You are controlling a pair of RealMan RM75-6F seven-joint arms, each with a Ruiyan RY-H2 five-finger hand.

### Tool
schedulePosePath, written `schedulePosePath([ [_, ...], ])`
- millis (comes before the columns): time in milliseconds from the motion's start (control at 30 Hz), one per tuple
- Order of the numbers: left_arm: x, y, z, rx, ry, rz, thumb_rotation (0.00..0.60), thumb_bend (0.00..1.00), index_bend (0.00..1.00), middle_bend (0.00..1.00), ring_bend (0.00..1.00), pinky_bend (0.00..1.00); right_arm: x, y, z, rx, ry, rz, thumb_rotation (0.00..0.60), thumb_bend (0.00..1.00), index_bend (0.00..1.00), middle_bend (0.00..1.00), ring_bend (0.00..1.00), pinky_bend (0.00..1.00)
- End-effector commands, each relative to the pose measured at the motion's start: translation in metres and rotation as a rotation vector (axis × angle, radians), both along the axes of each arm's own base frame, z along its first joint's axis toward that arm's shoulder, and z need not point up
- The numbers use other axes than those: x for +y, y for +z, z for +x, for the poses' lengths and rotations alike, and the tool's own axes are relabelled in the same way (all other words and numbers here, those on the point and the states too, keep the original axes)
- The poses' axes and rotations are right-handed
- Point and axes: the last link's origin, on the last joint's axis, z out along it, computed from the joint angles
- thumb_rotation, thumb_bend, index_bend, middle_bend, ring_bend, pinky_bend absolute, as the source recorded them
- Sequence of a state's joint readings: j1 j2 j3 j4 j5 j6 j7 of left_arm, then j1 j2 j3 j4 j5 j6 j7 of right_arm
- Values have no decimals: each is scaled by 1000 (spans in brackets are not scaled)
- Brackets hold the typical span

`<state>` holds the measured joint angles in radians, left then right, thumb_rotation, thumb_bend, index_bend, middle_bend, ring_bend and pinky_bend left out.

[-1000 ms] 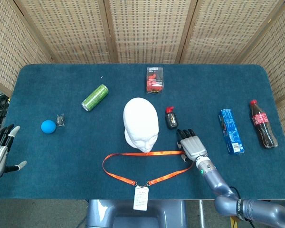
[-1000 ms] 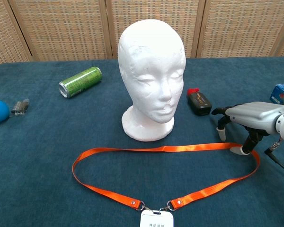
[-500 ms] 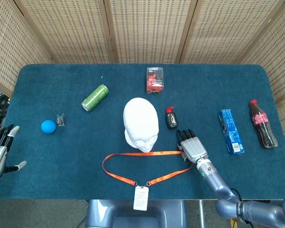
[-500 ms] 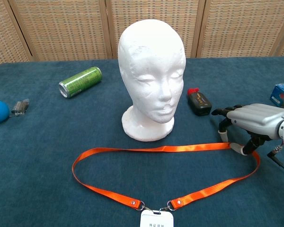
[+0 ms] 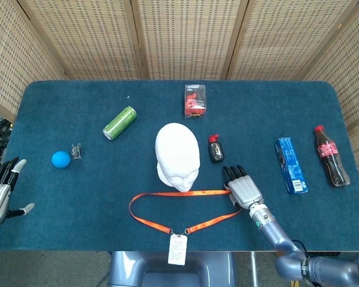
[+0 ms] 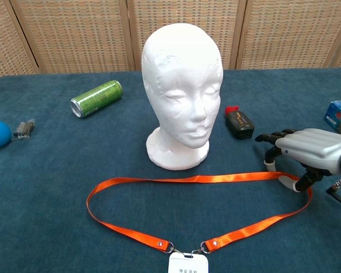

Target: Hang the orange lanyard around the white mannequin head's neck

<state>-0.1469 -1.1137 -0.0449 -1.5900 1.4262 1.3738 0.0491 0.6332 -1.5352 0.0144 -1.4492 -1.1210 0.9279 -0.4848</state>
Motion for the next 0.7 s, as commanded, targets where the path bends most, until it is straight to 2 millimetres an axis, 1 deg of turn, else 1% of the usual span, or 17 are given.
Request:
schedulePosePath([
  [33,0,0,0,0,0,-1,600,0,0,0,0,0,2,0,1,-11,24,-10,600,678,716,0,0,0],
  [267,0,0,0,-1,-1,0,600,0,0,0,0,0,5,-1,-1,-6,58,-10,600,672,737,0,0,0],
  [433,0,1,0,-4,-1,1,600,0,0,0,0,0,6,-1,3,-22,78,-15,600,672,757,0,0,0],
  [533,0,1,0,-5,-1,3,600,0,0,0,0,0,5,2,7,-48,99,-37,600,672,763,0,0,0],
  [700,1,1,0,-7,-2,1,600,0,0,0,0,0,4,6,8,-51,120,-52,600,672,770,0,0,0],
])
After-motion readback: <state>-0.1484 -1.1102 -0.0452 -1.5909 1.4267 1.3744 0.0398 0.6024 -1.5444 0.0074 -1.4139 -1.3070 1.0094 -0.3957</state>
